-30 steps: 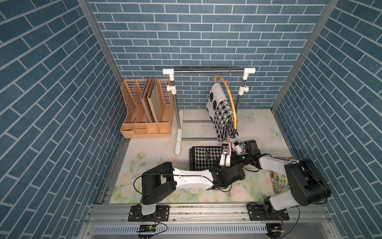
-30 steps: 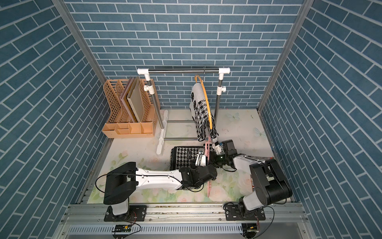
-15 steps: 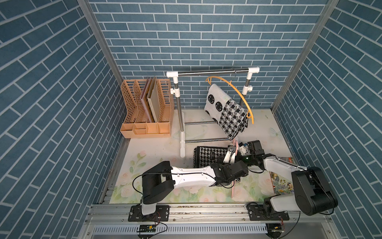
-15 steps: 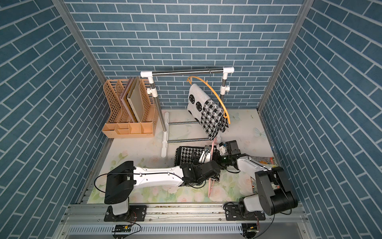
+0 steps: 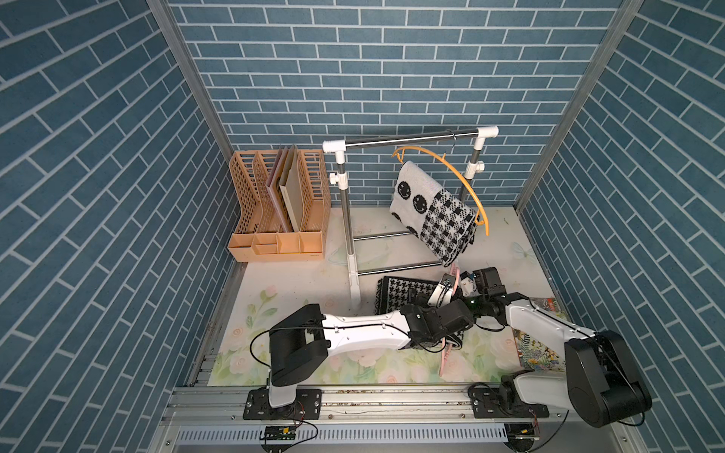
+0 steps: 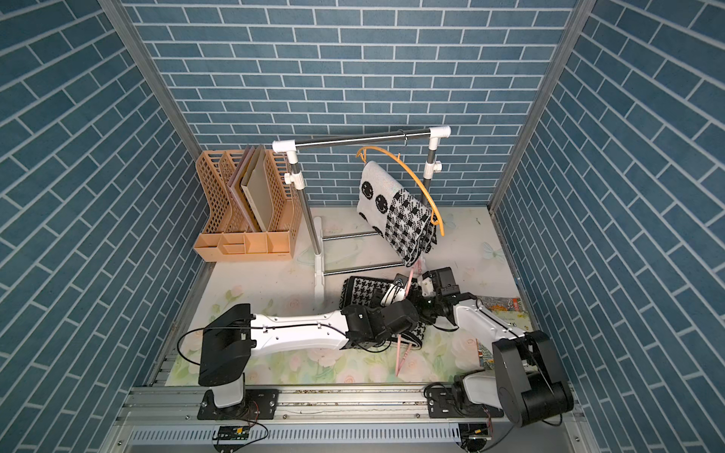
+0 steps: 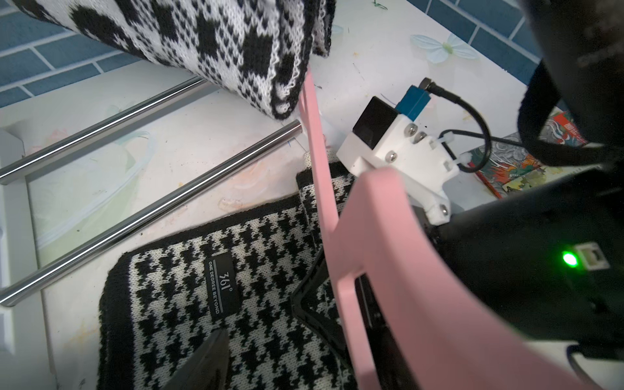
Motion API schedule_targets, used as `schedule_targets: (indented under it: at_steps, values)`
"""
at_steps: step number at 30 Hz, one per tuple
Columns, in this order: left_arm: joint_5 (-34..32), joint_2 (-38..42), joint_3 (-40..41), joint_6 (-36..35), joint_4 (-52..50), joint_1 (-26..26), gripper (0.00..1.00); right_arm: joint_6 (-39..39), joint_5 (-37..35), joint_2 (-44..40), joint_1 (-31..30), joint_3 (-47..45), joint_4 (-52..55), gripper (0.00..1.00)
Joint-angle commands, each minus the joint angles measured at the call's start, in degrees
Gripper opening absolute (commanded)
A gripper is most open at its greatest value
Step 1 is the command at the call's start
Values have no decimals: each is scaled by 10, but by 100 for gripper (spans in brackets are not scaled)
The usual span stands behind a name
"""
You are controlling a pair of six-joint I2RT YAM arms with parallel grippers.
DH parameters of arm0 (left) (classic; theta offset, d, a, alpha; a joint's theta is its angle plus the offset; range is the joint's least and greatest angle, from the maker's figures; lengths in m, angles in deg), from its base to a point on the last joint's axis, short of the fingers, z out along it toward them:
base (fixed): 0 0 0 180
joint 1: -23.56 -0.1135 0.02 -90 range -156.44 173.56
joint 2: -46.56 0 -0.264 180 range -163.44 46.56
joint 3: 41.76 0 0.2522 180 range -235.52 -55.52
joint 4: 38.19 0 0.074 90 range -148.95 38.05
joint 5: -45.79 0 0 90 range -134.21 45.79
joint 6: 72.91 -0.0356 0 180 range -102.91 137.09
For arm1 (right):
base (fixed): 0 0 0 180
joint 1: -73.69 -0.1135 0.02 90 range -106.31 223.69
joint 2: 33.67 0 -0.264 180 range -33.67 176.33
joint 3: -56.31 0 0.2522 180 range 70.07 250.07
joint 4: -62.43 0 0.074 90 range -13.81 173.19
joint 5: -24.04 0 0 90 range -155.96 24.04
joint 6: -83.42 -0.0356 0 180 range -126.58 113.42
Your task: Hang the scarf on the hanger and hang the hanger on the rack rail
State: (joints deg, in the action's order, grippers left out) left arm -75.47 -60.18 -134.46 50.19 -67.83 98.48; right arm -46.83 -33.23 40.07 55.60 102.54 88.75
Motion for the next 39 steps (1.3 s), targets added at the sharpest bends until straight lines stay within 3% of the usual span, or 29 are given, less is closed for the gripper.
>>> schedule_targets:
  at_steps: [1, 5, 7, 13, 19, 39]
  values:
    - [213, -40, -26, -46, 135, 41, 74, -40, 39, -35, -34, 16, -21, 77]
    - [209, -43, -25, -34, 134, 42, 68, -39, 27, -49, -32, 12, -19, 76]
    - [201, -42, -22, -27, 133, 42, 63, -42, 26, -50, -30, 6, -26, 69]
    - [192, -43, -8, -6, 139, 40, 50, -100, 37, -61, -29, -49, -134, 24]
    - [183, -41, -2, 2, 139, 39, 43, -103, 40, -71, -23, -54, -152, 1]
    - [192, -41, 7, 4, 141, 35, 40, -98, 51, -151, 53, -83, -133, 0]
